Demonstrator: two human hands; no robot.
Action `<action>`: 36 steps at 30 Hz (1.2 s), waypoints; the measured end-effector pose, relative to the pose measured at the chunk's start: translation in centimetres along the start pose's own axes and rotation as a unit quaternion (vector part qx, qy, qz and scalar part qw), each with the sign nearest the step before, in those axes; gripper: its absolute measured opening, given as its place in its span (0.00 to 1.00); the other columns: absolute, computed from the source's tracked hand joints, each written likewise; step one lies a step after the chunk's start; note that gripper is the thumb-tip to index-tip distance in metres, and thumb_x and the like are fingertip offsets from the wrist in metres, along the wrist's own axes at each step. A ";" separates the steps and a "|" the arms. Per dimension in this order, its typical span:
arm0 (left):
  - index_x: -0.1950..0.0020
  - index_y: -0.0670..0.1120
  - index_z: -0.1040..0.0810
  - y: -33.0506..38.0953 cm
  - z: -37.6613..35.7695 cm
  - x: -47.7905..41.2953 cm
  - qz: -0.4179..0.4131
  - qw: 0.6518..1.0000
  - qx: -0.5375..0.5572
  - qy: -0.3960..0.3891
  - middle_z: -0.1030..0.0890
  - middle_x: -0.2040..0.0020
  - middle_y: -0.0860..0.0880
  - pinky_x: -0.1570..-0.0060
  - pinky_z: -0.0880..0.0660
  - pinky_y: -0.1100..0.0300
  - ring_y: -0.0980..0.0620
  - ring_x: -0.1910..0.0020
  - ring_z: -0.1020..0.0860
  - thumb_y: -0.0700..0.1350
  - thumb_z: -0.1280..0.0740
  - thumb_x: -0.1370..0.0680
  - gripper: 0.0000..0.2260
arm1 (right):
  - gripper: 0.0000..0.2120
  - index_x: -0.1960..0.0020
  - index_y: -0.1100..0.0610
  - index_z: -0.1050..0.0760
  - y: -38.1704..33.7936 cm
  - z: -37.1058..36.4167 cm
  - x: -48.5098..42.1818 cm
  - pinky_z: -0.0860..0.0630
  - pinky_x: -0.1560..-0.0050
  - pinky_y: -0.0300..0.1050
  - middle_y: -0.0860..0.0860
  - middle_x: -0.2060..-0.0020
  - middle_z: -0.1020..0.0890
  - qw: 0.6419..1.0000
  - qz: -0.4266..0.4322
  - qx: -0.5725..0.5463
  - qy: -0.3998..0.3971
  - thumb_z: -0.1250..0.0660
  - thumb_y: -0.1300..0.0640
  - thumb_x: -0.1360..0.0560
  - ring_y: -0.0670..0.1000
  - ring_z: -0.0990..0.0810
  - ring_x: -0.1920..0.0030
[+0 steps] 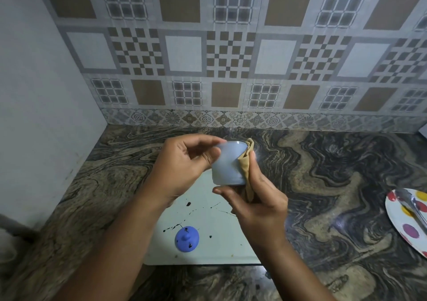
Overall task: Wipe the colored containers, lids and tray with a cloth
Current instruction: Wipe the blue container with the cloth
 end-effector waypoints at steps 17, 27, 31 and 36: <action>0.57 0.54 0.16 0.1 -0.1 0.5 -0.040 0.991 -0.128 0.017 0.16 0.60 0.58 0.58 0.23 0.63 0.59 0.61 0.21 0.54 0.27 0.30 0.05 | 0.40 0.29 0.67 0.31 0.0 -0.2 0.1 0.20 0.41 0.40 0.63 0.39 0.17 0.991 0.092 0.096 -0.022 0.19 0.51 0.32 0.54 0.15 0.41; 0.53 0.50 0.16 0.2 -0.1 0.4 -0.006 0.999 -0.047 -0.013 0.14 0.54 0.53 0.49 0.18 0.50 0.53 0.52 0.17 0.47 0.29 0.24 0.03 | 0.37 0.28 0.63 0.31 -0.5 0.0 0.4 0.19 0.46 0.39 0.57 0.44 0.15 0.994 0.084 0.066 0.001 0.21 0.49 0.29 0.51 0.14 0.49; 0.55 0.56 0.17 1.9 -0.8 0.7 -0.096 0.980 -0.173 -0.013 0.16 0.56 0.58 0.55 0.24 0.65 0.55 0.56 0.19 0.47 0.26 0.26 0.03 | 0.36 0.28 0.65 0.31 -0.6 0.0 0.2 0.20 0.40 0.41 0.64 0.37 0.19 0.989 0.115 0.088 -0.008 0.21 0.52 0.29 0.60 0.16 0.40; 0.43 0.48 0.17 0.1 -0.2 0.3 0.012 1.000 -0.005 -0.027 0.15 0.45 0.48 0.44 0.20 0.50 0.46 0.42 0.17 0.48 0.31 0.22 0.09 | 0.36 0.26 0.43 0.30 1.1 0.3 0.4 0.24 0.72 0.51 0.39 0.66 0.26 0.993 -0.075 -0.074 0.048 0.21 0.43 0.31 0.54 0.30 0.71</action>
Point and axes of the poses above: each hand's wrist, its own x-axis away from the middle knuckle, its own z-axis out of the back of the hand, y = z × x, the point moved 7 cm from there along -x, towards the middle knuckle
